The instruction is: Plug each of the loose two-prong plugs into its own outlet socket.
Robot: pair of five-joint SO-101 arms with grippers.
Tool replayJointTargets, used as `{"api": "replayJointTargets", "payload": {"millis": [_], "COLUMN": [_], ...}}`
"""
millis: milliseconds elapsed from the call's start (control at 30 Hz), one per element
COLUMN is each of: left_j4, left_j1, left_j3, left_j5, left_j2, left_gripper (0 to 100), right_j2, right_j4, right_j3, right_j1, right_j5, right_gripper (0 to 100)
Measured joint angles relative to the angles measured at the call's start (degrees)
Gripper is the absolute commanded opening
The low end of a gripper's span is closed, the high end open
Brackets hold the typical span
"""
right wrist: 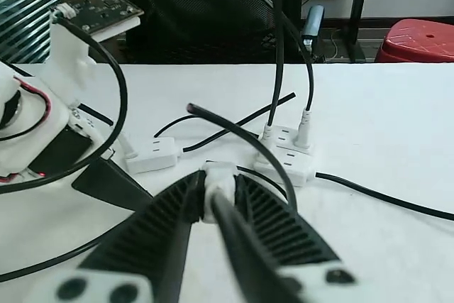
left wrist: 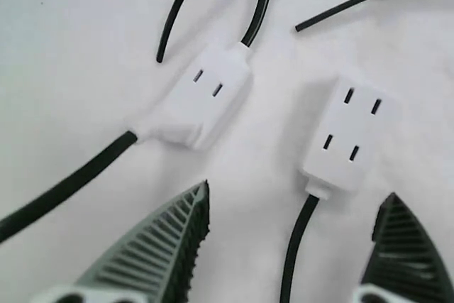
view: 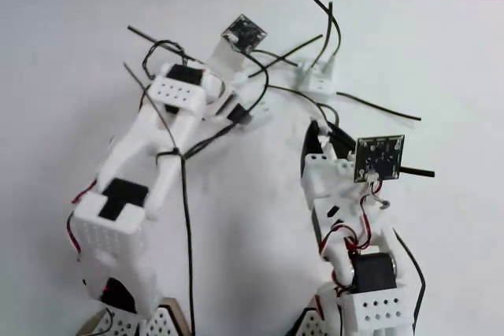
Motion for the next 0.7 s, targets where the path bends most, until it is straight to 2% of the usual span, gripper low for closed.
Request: {"api": "replayJointTargets", "payload": {"millis": [400, 700], "left_j4": [0.18, 0.26], "left_j1": [3.16, 3.87], "left_j3": [-8.00, -12.92], "left_j5": [0.00, 0.00], "left_j2": [12.48, 17.76], "left_gripper": [35, 7], "right_j2": [0.00, 0.00], "right_j4": [0.00, 0.00], "right_j3": [0.00, 0.00], "right_j1": [0.00, 0.00], "right_j5": [0.00, 0.00], "right_gripper": [1.7, 1.7]}}
